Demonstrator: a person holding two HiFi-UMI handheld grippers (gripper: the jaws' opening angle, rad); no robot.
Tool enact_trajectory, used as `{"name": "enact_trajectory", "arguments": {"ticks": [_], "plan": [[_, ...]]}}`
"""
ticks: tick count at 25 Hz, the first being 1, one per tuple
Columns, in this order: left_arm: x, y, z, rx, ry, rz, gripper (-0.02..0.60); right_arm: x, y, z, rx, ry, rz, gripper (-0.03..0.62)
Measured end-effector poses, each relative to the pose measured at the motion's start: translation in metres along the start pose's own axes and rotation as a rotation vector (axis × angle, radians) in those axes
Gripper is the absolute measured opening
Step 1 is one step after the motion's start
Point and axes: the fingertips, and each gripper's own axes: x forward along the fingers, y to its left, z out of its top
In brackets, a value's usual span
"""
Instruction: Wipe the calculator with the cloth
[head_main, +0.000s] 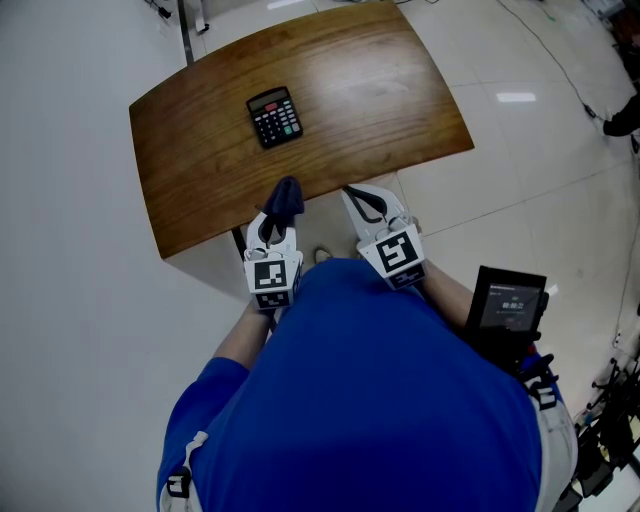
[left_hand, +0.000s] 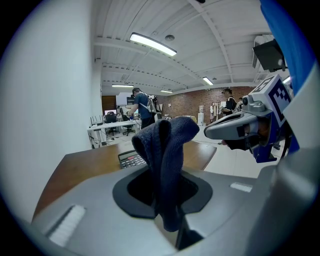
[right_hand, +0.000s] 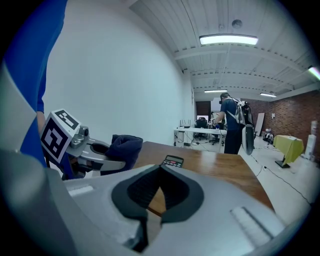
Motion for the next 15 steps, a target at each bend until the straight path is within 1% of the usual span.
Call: {"name": "enact_trajectory", "arguments": {"ticks": [4, 7, 9, 15], "plan": [[-0.002, -0.001, 0.007, -0.019, 0.024, -0.003, 0.063, 0.0, 0.0, 0.006, -0.002, 0.005, 0.011, 0.002], [0.001, -0.003, 0.003, -0.005, -0.002, -0.009, 0.063, 0.0, 0.0, 0.003, -0.013, 0.004, 0.008, 0.002], [0.0, -0.004, 0.003, -0.002, -0.004, -0.013, 0.063, -0.002, 0.0, 0.004, -0.014, 0.006, 0.007, 0.002], [-0.012, -0.025, 0.034, 0.002, 0.023, -0.014, 0.063, -0.031, -0.015, 0.028, -0.006, 0.008, 0.014, 0.002]]}}
